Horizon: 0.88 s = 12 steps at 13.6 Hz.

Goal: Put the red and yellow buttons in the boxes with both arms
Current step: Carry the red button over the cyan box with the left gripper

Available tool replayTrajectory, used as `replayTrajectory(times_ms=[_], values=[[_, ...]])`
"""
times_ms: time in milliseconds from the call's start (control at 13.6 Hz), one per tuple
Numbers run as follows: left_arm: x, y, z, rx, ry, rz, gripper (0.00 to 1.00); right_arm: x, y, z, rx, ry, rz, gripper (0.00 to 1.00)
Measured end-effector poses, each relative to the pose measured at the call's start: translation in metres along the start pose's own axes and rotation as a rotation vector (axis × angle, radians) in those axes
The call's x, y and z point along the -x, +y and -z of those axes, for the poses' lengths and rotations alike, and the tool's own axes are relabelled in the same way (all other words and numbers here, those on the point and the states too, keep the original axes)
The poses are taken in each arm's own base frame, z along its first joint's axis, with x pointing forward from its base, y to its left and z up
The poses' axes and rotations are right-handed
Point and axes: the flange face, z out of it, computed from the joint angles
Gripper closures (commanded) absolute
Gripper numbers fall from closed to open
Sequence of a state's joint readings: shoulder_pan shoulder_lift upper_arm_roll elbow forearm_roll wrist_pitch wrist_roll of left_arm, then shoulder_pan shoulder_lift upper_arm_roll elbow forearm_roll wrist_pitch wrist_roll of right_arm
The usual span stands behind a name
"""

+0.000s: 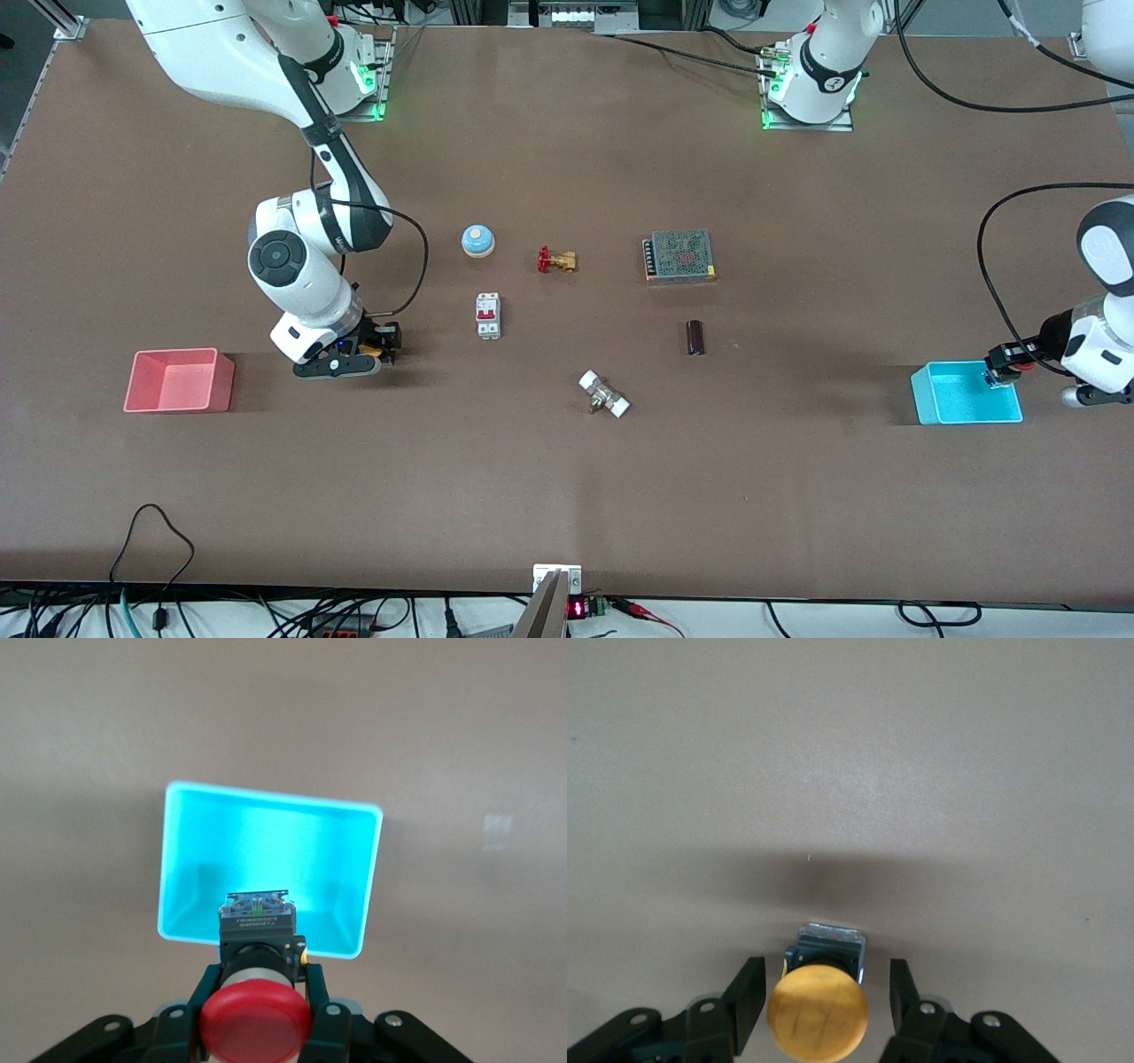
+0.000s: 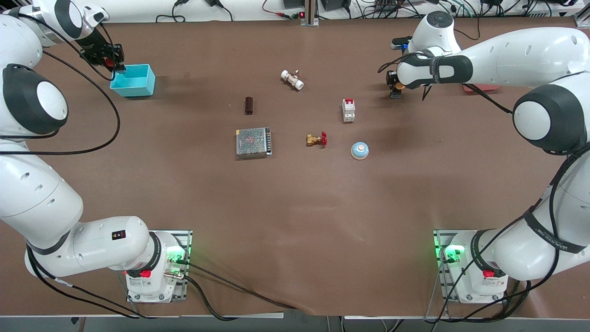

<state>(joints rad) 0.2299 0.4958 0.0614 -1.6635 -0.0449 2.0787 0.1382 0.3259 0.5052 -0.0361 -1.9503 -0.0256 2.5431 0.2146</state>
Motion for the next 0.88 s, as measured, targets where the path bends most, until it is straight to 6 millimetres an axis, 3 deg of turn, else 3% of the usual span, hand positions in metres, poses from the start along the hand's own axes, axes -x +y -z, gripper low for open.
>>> replayTrajectory(times_ms=[221, 515, 736, 883], values=[[-0.011, 0.004, -0.021, 0.01, -0.084, -0.008, 0.88, 0.0, 0.0, 0.0, 0.0, 0.0, 0.0, 0.52], [-0.026, -0.001, -0.014, 0.007, -0.059, -0.017, 0.88, 0.0, -0.001, 0.0, 0.0, 0.0, 0.003, 0.72], [-0.039, -0.011, -0.014, 0.004, -0.038, -0.044, 0.88, 0.0, -0.001, 0.0, 0.0, 0.0, 0.026, 0.76], [-0.042, -0.016, -0.032, 0.007, -0.059, -0.042, 0.88, -0.001, 0.0, 0.001, 0.0, 0.002, 0.032, 0.79]])
